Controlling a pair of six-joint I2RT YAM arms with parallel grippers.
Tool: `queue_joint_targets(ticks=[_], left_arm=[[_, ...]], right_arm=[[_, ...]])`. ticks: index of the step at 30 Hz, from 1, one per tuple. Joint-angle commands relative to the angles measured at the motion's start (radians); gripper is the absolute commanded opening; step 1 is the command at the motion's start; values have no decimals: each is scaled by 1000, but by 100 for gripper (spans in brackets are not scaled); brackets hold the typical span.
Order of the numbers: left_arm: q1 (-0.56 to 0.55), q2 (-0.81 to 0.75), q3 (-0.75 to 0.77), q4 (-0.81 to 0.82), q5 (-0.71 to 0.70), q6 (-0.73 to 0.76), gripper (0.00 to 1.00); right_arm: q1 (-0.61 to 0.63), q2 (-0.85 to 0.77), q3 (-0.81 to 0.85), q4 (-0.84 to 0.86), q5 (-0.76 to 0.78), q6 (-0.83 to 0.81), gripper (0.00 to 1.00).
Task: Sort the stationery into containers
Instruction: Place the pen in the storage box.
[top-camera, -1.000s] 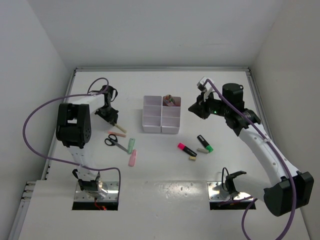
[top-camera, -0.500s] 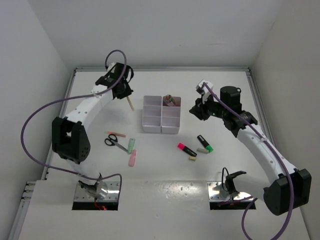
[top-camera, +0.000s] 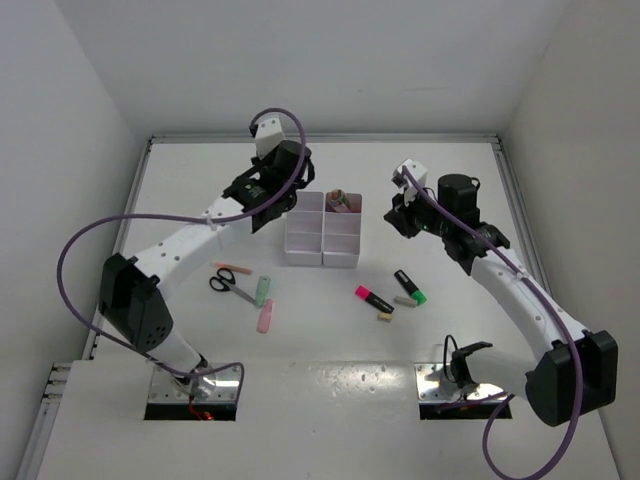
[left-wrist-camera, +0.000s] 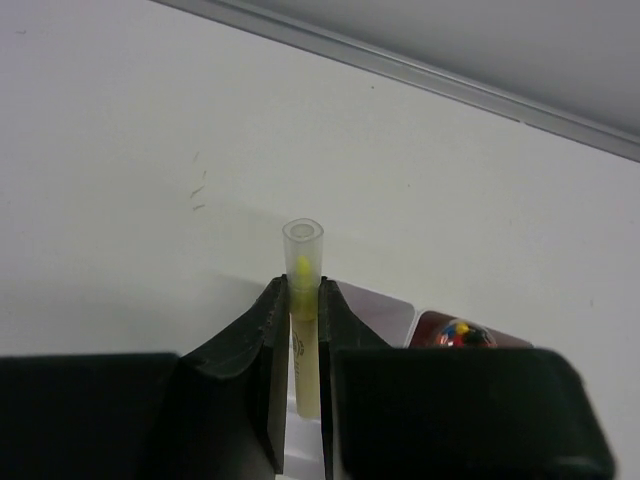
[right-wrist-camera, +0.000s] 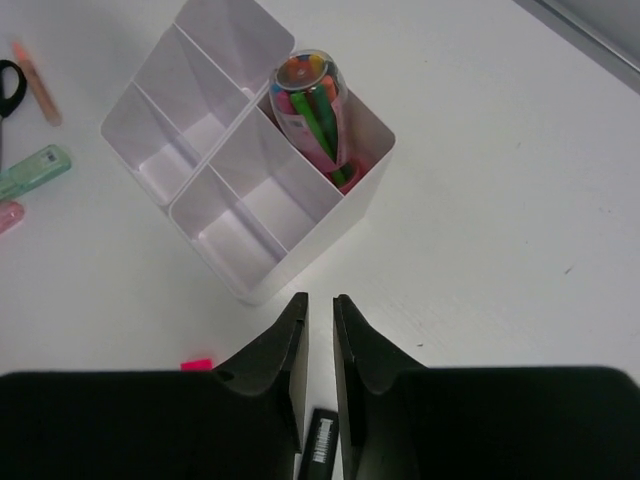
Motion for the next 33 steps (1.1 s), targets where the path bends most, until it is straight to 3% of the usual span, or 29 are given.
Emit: queue_joint_targets(ticks=[1, 13, 33], left_arm=[[-33, 83, 71, 53, -180, -43, 0], [-51, 272, 153, 84, -180, -61, 0], [-70, 353, 153, 113, -220, -158, 0]], right_arm=[[-7, 8, -7, 44, 25, -22, 15], [-7, 8, -7, 44, 25, -22, 15], [-7, -1, -7, 44, 15, -22, 15]])
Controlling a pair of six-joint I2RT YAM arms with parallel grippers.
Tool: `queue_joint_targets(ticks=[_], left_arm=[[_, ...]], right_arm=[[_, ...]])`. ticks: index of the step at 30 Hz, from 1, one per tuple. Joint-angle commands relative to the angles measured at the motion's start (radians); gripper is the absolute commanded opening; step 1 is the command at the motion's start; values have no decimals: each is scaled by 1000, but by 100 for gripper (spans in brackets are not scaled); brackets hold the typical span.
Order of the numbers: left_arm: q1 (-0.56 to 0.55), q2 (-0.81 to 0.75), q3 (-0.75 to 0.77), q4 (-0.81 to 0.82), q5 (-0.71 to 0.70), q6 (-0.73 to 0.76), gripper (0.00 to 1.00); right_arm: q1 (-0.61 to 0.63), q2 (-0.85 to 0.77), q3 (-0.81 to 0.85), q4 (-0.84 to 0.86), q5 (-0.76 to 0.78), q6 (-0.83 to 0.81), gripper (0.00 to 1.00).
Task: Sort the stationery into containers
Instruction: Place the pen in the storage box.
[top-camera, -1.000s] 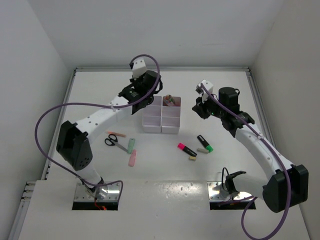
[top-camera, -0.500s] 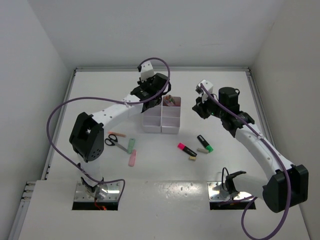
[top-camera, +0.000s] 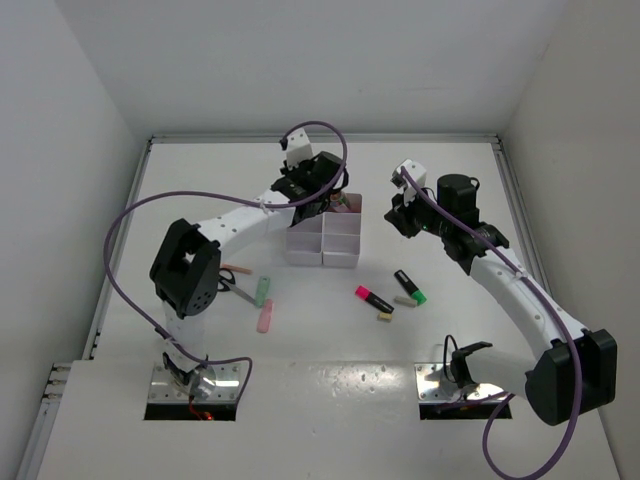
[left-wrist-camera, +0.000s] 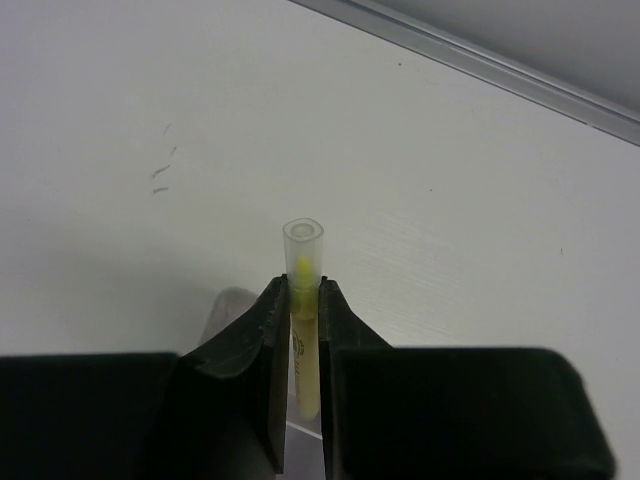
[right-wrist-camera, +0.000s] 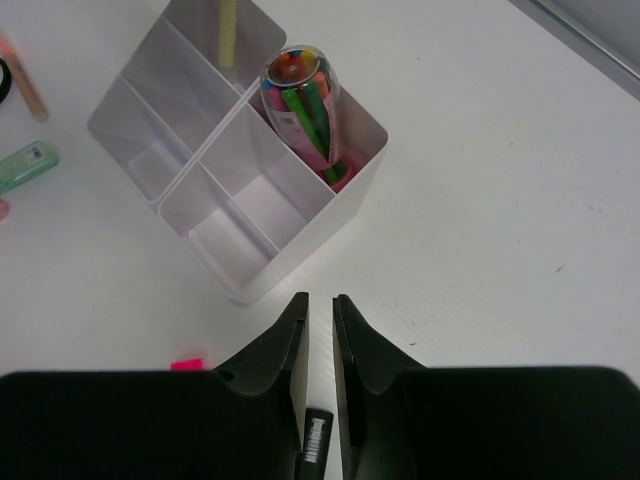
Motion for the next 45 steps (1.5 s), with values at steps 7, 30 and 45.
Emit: queue_joint_targets(ticks=[7, 30, 45], left_arm=[[-15, 9, -3, 38, -42, -57, 30], [52, -539, -351, -237, 238, -314, 37], [568, -601, -725, -251, 709, -403, 58]], right_arm=[[-7, -11, -2, 36, -1, -5, 19], [-7, -11, 7, 18, 8, -16, 0], [-7, -11, 7, 18, -12, -16, 52]])
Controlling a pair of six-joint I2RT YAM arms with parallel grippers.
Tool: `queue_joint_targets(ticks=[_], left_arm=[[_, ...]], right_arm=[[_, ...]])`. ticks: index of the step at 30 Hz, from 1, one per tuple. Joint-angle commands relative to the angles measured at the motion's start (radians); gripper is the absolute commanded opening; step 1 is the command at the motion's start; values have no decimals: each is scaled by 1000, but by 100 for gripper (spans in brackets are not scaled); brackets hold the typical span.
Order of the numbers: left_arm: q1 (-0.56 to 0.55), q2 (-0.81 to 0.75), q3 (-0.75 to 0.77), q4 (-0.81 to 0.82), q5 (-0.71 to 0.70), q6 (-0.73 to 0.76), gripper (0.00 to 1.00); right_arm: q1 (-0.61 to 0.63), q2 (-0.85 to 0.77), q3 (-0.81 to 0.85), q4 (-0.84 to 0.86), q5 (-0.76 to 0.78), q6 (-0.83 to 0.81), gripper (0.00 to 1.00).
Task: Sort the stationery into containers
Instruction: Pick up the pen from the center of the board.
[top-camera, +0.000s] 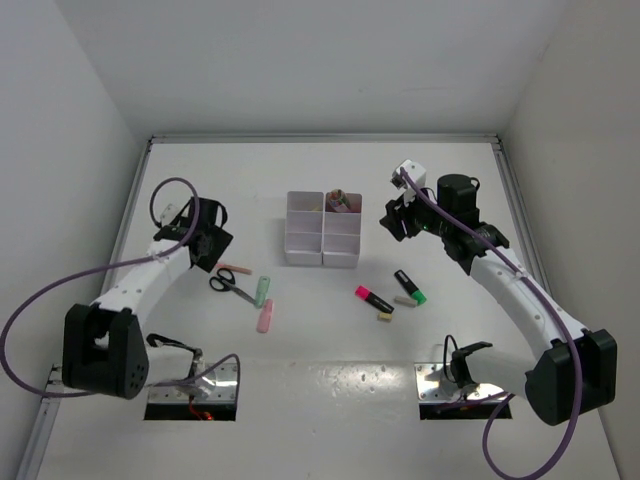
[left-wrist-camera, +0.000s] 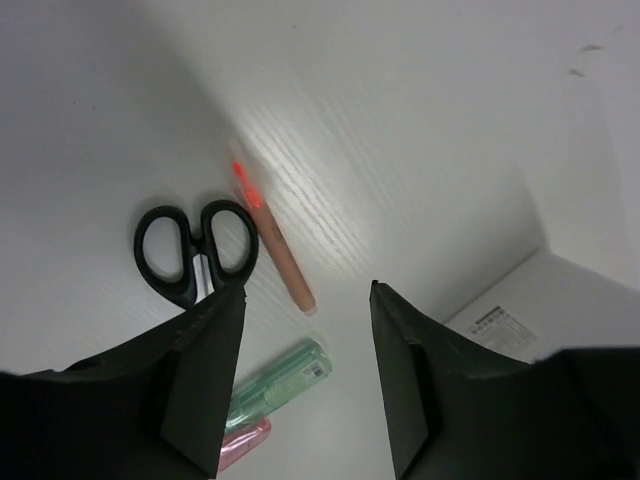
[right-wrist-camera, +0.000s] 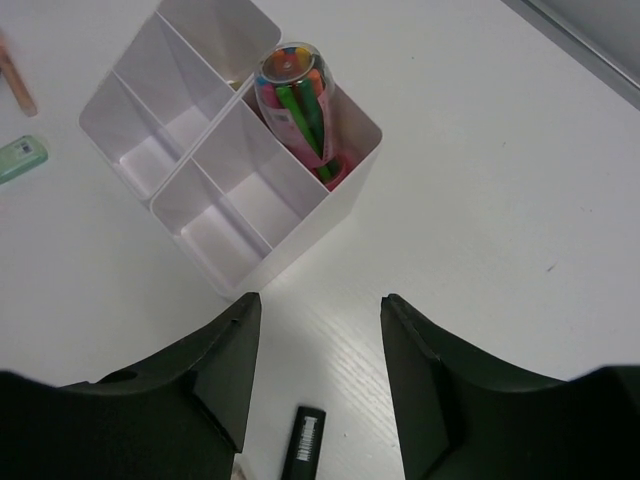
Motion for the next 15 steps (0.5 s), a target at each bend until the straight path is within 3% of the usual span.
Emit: queue_joint_targets(ticks=[1, 7, 15], left_arm=[[55, 91, 5, 22, 129, 5, 57], [97, 157, 37, 36, 110, 5, 47], [158, 188, 28, 36, 81, 36, 47]], right_arm=[[-16, -11, 7, 19, -19, 2, 52], [-16, -20, 7, 19, -19, 2, 50], [-16, -20, 7, 19, -19, 2, 50]])
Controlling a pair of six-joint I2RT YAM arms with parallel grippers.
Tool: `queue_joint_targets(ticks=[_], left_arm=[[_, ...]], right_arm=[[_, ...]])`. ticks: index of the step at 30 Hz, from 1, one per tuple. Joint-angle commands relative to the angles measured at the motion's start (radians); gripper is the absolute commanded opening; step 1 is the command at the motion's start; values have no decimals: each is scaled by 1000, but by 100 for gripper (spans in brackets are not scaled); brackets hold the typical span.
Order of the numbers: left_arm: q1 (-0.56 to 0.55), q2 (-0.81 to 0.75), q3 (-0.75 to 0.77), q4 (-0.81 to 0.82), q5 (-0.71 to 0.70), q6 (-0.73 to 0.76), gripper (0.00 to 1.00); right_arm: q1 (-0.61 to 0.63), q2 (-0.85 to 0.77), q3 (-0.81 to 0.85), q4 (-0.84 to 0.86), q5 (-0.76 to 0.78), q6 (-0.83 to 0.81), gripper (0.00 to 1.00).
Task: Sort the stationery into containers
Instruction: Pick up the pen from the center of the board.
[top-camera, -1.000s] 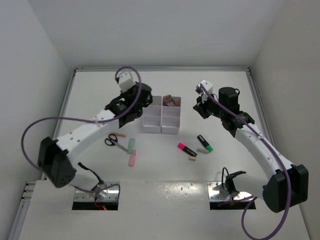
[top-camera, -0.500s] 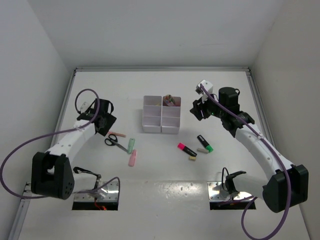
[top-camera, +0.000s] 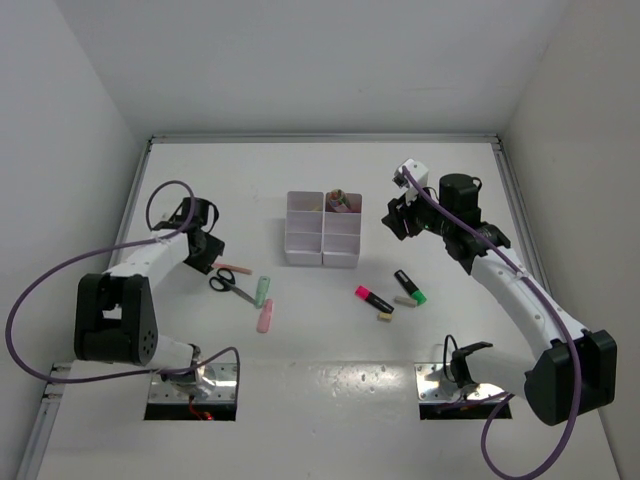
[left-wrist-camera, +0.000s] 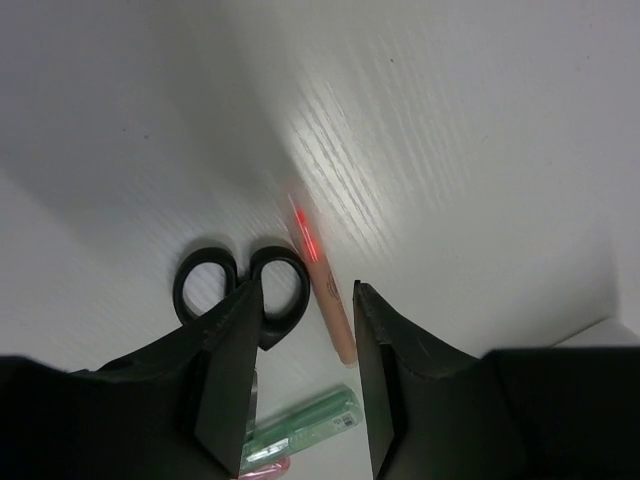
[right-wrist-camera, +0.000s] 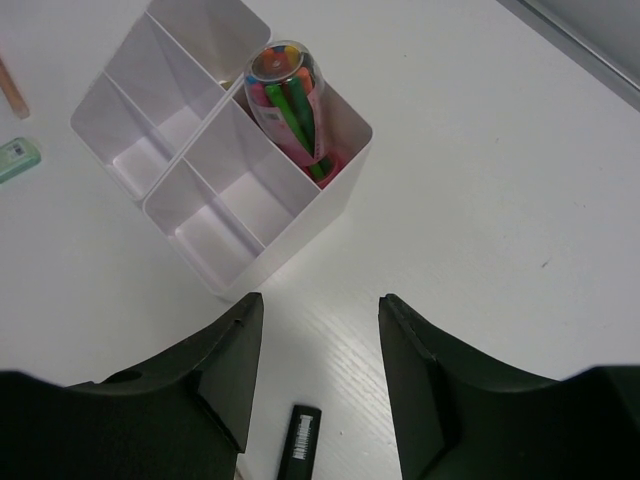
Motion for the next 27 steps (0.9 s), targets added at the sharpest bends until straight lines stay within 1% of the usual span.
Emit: queue_joint_targets(ticks=[1, 8, 20, 21, 27], left_arm=[[30, 21, 26, 11, -7, 22, 47], [67, 88, 56, 11, -7, 42, 47], [67, 186, 96, 21, 12, 52, 47], [67, 197, 96, 21, 12, 52, 46], [67, 217, 105, 21, 3, 52, 46]], right_arm=[[-3, -19, 7, 19, -18, 2, 50], [-3, -19, 7, 19, -9, 2, 50], [-3, -19, 7, 19, 1, 2, 50], [-3, -19, 7, 19, 1, 2, 50], [-3, -19, 7, 19, 10, -7, 50]])
